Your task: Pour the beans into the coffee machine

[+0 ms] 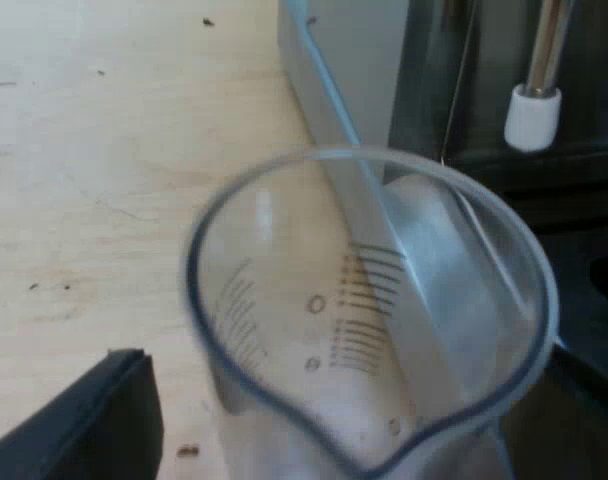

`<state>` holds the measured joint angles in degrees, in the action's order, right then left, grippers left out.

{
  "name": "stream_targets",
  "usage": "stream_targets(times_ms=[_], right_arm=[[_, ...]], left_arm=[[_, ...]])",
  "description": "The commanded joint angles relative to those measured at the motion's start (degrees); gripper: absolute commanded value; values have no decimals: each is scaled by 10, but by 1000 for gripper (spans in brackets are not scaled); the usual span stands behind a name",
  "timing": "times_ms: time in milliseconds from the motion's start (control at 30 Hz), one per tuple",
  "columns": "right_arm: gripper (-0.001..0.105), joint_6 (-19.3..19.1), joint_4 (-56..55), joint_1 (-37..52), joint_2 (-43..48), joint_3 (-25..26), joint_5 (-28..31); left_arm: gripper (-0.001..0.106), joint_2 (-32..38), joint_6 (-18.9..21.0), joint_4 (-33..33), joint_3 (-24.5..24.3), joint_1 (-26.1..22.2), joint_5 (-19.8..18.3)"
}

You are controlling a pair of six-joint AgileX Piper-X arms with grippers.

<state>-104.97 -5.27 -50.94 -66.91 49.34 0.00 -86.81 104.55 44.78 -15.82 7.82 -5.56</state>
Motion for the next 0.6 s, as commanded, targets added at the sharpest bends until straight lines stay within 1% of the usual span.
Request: stream_targets(times_ms=[33,133,167,200,233,300,433,467,567,600], right_arm=[[77,-2,3,0,0,1,0],[77,-2,3,0,0,1,0],[77,-2,3,0,0,1,0],[77,-2,3,0,0,1,0],[77,-2,3,0,0,1,0],[77,-2,0,0,0,1,0],[77,0,-19,0,15,1,0],[77,1,-25,0,19,1,0],[77,11,-63,0,50,1,0],[77,11,-68,0,56,1,0]], left_arm=[[71,56,2,-38,8,0,-7],[71,62,2,-45,8,0,-7],[71,74,2,-58,8,0,-7],[71,133,-2,-127,8,0,-7],[71,156,-9,-152,8,0,-7],[71,184,-21,-183,8,0,-7],[71,264,-29,-276,8,0,-11],[71,273,-32,-285,8,0,-12],[71,359,-32,-363,8,0,-12],[71,369,-32,-373,8,0,-12]])
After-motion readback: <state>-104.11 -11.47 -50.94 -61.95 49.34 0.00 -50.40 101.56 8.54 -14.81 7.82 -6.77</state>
